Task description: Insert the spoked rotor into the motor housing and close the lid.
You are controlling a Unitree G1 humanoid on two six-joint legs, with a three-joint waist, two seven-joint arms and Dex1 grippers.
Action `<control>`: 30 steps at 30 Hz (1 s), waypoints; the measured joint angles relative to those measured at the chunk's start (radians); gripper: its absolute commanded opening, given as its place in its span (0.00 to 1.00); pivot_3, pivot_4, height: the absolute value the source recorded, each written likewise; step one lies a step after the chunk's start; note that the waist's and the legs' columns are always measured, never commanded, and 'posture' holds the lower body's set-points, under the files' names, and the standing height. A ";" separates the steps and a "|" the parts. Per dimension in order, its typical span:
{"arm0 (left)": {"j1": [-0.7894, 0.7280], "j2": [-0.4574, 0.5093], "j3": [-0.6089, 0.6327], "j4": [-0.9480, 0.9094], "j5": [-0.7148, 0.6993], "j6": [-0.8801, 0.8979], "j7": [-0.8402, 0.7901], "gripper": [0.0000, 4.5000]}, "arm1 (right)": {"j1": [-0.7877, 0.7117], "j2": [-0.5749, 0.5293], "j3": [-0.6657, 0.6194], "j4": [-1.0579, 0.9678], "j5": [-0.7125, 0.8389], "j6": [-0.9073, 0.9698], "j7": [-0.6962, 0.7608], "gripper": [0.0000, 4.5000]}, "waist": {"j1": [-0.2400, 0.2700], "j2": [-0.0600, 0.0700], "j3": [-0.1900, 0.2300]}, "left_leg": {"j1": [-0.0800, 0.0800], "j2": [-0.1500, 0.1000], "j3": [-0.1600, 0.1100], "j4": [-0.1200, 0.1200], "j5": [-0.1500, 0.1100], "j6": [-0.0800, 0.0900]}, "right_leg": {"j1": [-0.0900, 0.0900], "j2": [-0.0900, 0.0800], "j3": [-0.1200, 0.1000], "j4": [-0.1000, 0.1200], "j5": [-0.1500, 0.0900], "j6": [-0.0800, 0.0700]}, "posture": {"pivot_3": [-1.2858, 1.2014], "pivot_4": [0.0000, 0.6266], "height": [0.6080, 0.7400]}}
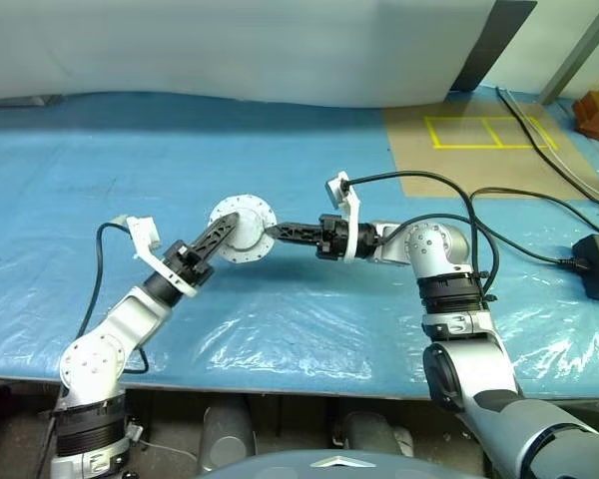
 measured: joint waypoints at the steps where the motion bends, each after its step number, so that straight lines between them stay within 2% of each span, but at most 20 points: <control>1: -0.004 -0.011 0.000 0.000 -0.006 0.000 0.012 0.76 | 0.000 -0.003 -0.002 0.000 0.002 -0.001 0.001 0.28 | 0.000 0.000 0.000 | 0.000 0.000 0.000 0.000 0.000 0.000 | 0.000 0.000 0.000 0.000 0.000 0.000 | 0.52 0.24 1.00; 25: -0.039 -0.035 0.003 0.004 -0.029 0.013 0.055 0.76 | -0.019 -0.006 -0.017 0.017 0.008 -0.038 -0.009 0.28 | -0.003 0.000 0.000 | 0.000 0.000 -0.001 0.001 0.000 0.000 | 0.000 0.000 0.000 0.001 0.000 0.000 | 0.52 0.24 1.00; 29: -0.042 -0.037 0.002 0.008 -0.035 0.014 0.045 0.61 | -0.017 -0.006 -0.032 0.017 0.013 -0.039 -0.009 0.28 | -0.003 0.000 0.000 | 0.000 0.000 -0.001 0.002 0.000 0.000 | 0.000 0.000 0.000 0.001 0.000 0.000 | 0.52 0.24 1.00; 30: -0.042 -0.037 0.003 0.008 -0.042 0.014 0.040 0.60 | -0.016 -0.007 -0.037 0.017 0.021 -0.039 -0.008 0.28 | -0.002 0.000 0.000 | 0.000 0.000 -0.001 0.002 0.000 0.000 | 0.000 0.000 0.000 0.001 0.000 0.000 | 0.52 0.24 1.00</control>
